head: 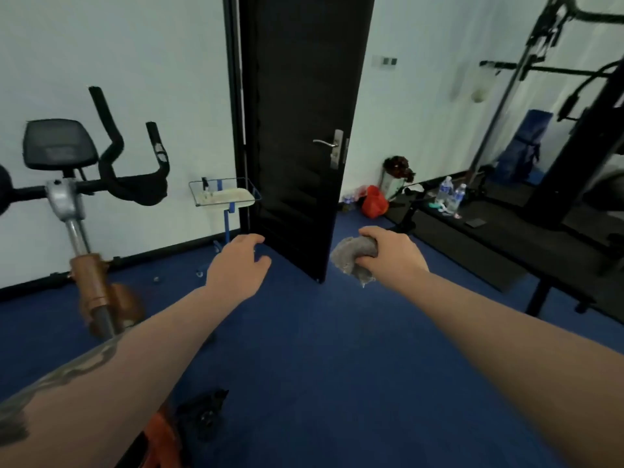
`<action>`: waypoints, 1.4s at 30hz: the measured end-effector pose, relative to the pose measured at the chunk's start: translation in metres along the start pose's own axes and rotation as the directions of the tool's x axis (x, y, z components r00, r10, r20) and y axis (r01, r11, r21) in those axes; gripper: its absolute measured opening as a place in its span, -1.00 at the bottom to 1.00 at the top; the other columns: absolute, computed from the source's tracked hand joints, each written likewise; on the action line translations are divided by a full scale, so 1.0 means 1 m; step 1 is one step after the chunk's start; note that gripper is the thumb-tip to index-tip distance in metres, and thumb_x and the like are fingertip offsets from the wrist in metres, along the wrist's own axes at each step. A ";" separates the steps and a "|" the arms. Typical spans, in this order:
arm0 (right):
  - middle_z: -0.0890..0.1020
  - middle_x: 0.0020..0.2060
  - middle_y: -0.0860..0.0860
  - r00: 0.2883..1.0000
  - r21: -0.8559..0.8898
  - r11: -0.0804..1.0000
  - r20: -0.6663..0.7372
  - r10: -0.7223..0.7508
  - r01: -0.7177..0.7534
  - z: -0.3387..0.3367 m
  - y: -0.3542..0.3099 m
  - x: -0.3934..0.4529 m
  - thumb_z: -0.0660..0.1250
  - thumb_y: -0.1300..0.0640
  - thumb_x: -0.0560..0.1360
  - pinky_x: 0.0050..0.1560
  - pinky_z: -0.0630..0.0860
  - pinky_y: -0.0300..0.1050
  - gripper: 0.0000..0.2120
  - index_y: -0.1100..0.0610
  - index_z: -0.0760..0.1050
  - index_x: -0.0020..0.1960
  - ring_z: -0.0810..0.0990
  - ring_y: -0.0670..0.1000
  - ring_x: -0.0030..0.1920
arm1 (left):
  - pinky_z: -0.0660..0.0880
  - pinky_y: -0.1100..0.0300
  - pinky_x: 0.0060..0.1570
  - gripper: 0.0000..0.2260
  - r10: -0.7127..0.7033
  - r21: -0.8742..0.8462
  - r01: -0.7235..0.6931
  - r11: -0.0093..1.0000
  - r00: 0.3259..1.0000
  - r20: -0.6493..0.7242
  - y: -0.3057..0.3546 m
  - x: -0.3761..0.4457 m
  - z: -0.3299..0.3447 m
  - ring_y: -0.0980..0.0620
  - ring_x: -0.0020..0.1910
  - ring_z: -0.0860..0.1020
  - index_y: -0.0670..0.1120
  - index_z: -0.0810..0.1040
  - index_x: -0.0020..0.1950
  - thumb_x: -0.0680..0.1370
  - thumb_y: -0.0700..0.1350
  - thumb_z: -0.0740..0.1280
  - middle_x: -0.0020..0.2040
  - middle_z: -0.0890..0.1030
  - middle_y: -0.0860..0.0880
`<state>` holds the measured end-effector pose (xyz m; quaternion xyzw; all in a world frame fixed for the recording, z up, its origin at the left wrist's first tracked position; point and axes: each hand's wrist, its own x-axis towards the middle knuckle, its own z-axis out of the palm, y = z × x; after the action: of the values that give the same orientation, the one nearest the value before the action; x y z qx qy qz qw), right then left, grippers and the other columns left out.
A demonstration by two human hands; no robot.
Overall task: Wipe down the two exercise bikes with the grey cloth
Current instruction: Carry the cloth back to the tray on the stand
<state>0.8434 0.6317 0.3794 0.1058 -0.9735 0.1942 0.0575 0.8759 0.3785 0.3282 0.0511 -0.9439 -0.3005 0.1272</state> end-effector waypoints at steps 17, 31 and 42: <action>0.61 0.13 0.02 0.964 0.142 0.955 0.022 -0.265 0.259 0.038 0.030 0.284 0.38 0.02 0.42 -0.01 0.56 0.00 -0.51 -0.07 0.40 0.34 0.57 0.09 0.08 | 0.47 0.03 0.09 -0.60 -0.171 0.087 0.190 0.978 0.967 -0.191 0.003 0.211 0.041 -0.06 0.17 0.48 -0.01 0.36 0.39 0.55 -0.06 0.22 0.36 0.41 -0.01; 0.59 0.13 0.03 0.902 0.228 0.879 0.008 -0.433 0.420 0.078 -0.003 0.542 0.35 0.05 0.43 0.05 0.51 -0.04 -0.51 -0.08 0.37 0.34 0.57 0.09 0.09 | 0.41 0.08 0.11 -0.61 -0.247 0.133 0.297 0.946 0.921 -0.301 -0.039 0.432 0.054 -0.04 0.17 0.47 -0.02 0.35 0.40 0.56 -0.05 0.22 0.36 0.41 0.01; 0.59 0.15 0.03 0.832 0.280 0.819 0.103 -0.545 0.501 0.145 -0.076 0.720 0.35 0.06 0.43 0.09 0.52 0.01 -0.51 -0.05 0.38 0.34 0.55 0.09 0.13 | 0.37 0.10 0.12 -0.60 -0.356 0.166 0.443 0.881 0.852 -0.385 -0.112 0.588 0.028 -0.04 0.27 0.44 0.01 0.37 0.38 0.54 -0.02 0.20 0.41 0.38 0.02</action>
<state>0.1519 0.3739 0.3843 0.3931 -0.8766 0.2775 0.0079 0.3047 0.2008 0.3642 0.3145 -0.9053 -0.1862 0.2164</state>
